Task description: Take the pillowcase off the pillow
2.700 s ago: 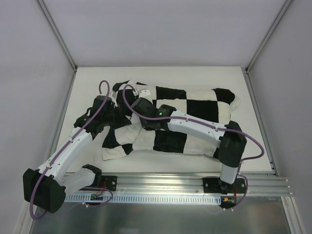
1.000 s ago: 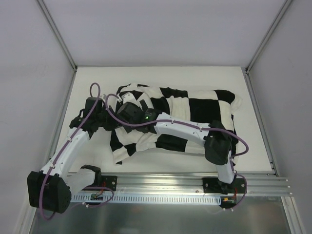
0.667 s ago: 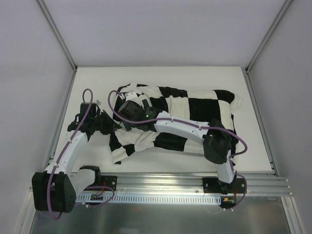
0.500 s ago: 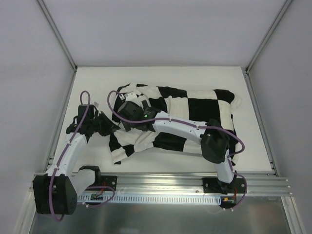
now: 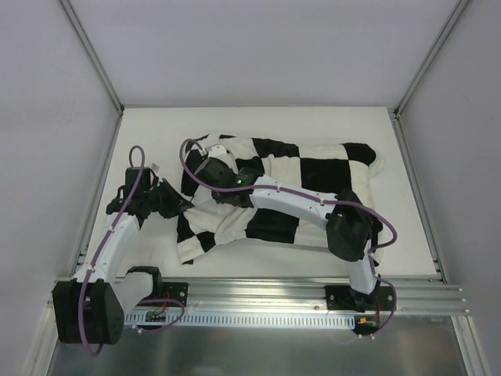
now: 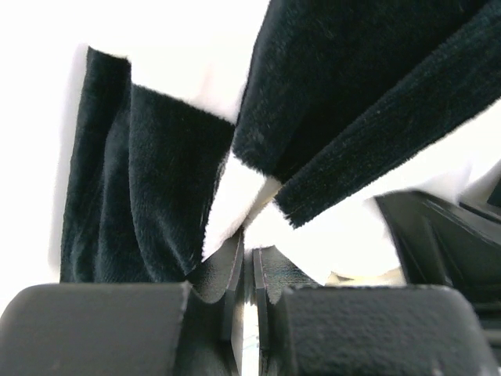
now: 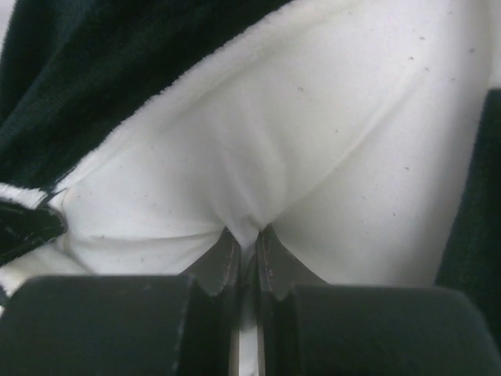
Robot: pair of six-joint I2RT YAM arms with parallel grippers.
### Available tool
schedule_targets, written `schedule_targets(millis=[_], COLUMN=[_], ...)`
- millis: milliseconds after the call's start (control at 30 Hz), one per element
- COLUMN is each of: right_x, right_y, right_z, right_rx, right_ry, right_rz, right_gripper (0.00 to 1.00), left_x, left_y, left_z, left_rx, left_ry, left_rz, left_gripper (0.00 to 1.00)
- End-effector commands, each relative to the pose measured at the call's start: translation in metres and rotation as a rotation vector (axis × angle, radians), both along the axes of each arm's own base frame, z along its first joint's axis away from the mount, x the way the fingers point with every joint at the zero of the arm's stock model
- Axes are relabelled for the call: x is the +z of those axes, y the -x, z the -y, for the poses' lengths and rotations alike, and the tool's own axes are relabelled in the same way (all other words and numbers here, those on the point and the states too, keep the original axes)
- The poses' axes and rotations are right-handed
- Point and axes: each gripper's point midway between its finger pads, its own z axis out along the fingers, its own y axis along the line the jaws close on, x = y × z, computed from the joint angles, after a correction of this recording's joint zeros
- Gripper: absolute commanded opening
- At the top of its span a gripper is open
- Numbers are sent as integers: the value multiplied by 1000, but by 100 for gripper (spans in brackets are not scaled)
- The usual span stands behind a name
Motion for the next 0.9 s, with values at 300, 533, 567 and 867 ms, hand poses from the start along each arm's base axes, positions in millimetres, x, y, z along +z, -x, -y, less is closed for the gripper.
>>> schedule_targets(millis=[300,533,567,867], right_x=[141,178,178,165], right_y=[5,24,24,53], right_z=[120,186,186,145], right_rx=[-182,-266,-265,-66], right_ry=[-438,-550,-551,-508], right_rz=[129,240,239,174], right_gripper=[0,1,1,1], left_x=[-2,-18,-17,-21], left_y=[4,0,-1,0], left_z=[3,7,8,13], left_rx=[-38,-49,-52,-67], left_ry=[-38,-15,-13,-45], left_rz=[-25,-82,-79,-74], left_gripper=[0,0,0,0])
